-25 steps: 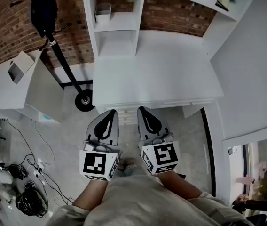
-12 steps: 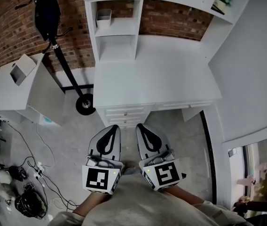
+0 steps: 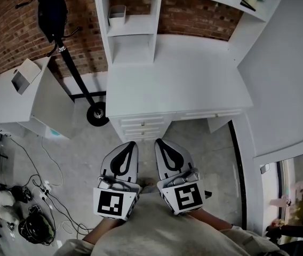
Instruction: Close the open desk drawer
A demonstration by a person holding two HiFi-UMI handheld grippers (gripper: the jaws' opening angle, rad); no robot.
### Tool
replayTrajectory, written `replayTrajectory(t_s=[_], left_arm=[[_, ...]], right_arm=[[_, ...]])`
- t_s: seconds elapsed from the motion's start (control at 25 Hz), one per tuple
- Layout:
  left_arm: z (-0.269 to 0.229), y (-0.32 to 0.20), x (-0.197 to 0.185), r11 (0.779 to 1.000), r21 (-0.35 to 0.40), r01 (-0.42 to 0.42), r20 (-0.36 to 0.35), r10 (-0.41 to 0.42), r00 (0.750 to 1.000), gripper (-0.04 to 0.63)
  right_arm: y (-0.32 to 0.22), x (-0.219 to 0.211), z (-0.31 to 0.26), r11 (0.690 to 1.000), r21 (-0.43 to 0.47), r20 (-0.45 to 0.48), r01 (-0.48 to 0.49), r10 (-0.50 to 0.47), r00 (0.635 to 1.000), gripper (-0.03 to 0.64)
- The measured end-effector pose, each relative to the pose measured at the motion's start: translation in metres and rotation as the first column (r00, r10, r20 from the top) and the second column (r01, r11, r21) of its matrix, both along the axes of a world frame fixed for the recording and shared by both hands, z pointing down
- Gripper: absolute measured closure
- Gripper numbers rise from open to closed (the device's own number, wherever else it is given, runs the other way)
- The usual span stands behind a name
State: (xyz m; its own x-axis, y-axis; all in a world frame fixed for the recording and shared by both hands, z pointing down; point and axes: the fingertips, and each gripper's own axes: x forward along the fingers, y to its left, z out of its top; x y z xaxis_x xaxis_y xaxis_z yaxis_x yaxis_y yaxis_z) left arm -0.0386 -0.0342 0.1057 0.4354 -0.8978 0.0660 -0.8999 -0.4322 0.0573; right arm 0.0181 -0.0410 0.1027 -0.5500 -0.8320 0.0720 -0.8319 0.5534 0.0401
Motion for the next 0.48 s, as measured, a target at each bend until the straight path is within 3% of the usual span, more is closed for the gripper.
replayTrajectory(t_s=[0.24,0.48], left_arm=[[0.005,-0.0015,0.0034,1.0,-0.002,-0.019,-0.005,0.019,1.0,0.578],[-0.0022,-0.0071,0.0082,1.0,0.017,-0.008,-0.074,0.01,0.997,0.578]], right_arm=[[-0.0047,-0.005,-0.0078,0.999,0.033,0.038,-0.001,-0.001,0.999,0.588],[-0.0077,-0.0037,-0.0047,1.0,0.019,0.033,-0.004,0.003,0.999,0.588]])
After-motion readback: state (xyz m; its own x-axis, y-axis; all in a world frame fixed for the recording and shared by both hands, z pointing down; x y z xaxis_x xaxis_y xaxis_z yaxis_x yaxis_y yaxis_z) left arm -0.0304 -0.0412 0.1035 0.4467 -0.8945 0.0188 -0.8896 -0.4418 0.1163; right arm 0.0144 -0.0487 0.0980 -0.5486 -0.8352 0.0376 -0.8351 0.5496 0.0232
